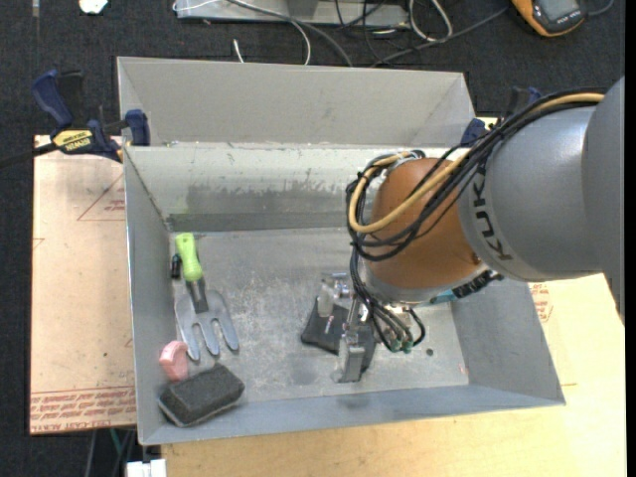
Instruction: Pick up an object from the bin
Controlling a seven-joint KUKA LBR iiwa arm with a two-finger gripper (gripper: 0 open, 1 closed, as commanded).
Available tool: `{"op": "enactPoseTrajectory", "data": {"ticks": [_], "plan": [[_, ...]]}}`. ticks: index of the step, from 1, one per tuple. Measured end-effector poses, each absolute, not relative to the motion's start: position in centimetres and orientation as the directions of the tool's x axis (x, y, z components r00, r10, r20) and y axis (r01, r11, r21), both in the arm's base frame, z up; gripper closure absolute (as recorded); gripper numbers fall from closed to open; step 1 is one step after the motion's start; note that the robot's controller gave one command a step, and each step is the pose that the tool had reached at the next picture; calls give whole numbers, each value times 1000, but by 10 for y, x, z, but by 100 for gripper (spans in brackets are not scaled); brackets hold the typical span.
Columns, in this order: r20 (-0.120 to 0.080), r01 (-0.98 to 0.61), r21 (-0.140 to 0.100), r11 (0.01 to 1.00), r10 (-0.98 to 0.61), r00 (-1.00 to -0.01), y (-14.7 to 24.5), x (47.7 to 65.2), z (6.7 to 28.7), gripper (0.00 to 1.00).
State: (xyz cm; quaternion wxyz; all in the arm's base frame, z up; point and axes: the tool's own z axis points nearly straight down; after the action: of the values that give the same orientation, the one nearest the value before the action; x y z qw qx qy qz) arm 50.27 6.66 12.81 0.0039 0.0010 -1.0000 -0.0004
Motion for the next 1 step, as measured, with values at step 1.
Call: {"op": "enactPoseTrajectory", "data": {"ticks": [1], "plan": [[0, 0, 2, 1000, 0, -1000, 66, 505, 132, 0]]}}
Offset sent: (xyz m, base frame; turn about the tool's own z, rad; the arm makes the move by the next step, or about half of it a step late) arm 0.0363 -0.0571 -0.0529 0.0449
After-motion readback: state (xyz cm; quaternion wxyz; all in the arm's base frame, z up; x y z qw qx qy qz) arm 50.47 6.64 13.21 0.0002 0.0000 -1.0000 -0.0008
